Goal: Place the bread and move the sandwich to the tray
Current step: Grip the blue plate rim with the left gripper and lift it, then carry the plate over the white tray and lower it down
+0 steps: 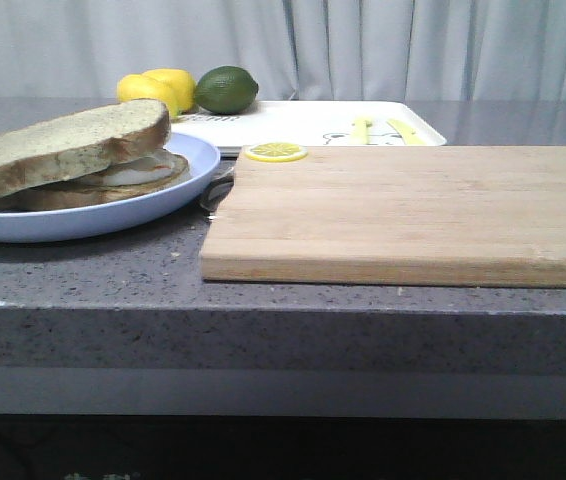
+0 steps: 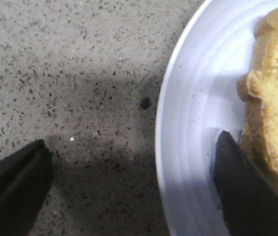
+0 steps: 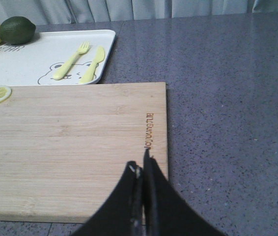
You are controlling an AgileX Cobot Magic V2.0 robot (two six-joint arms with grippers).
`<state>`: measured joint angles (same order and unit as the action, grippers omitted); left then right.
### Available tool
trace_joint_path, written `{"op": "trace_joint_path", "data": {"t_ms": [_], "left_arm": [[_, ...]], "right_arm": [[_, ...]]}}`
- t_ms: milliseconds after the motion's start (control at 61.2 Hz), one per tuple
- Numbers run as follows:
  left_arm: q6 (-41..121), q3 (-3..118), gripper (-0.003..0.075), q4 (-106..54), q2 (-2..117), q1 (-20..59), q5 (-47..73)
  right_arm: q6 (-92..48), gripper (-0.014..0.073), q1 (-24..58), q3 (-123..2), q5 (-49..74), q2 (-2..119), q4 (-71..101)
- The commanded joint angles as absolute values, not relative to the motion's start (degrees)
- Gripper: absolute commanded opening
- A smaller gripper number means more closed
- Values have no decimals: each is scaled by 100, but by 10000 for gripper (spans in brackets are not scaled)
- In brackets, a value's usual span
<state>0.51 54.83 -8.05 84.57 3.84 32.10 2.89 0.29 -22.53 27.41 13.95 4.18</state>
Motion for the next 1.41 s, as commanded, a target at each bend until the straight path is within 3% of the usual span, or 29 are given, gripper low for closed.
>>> {"op": "trace_joint_path", "data": {"t_ms": [0, 163, 261, 474, 735, 964, 1389], "left_arm": [[0, 5633, 505, -878, 8332, 383, 3109], [0, 5633, 146, -900, 8332, 383, 3143], [0, 5633, -20, -976, 8332, 383, 3110], [0, 5828, -20, -1572, 8300, 383, 3321], [0, 7045, -20, -2056, 8251, 383, 4406], [49, 7957, -20, -2525, 8328, 383, 4626], [212, 10375, -20, -3427, 10337, 419, 5829]], "right_arm": [[268, -62, 18, -2411, 2294, 1433, 434], [268, -62, 18, -2411, 2294, 1433, 434], [268, -62, 18, -2411, 2294, 1433, 434], [268, -62, 18, -2411, 2294, 1433, 434], [268, -62, 18, -2411, 2293, 1433, 488], [268, -62, 18, -2411, 2293, 1433, 500], [268, -62, 18, -2411, 2293, 1433, 568]]}}
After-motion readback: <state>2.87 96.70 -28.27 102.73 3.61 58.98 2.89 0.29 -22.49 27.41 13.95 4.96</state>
